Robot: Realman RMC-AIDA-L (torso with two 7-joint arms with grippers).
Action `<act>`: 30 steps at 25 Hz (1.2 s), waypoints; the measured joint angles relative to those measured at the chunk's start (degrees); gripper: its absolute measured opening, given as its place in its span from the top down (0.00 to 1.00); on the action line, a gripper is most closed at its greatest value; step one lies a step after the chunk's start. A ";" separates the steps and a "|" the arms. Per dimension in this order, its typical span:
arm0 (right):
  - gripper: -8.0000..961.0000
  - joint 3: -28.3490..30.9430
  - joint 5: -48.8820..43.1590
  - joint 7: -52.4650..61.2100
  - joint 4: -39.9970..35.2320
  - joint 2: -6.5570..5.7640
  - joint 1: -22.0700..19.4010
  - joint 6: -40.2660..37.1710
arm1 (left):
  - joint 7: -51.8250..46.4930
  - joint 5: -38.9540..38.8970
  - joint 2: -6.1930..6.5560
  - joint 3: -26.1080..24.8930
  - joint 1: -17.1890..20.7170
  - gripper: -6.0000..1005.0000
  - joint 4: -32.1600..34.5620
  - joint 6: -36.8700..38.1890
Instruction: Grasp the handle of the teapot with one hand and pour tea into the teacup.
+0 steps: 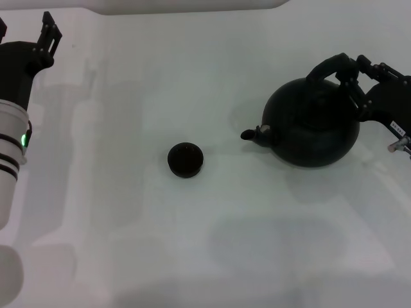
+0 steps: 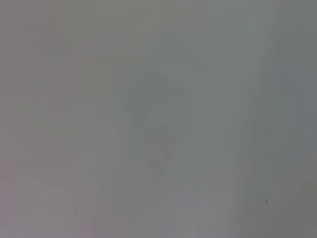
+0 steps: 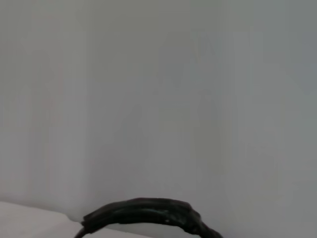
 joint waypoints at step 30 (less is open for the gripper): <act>0.09 13.82 2.48 -4.17 -0.74 0.38 -5.24 -6.05 | 0.00 0.01 -0.04 0.30 -0.72 0.14 0.03 0.21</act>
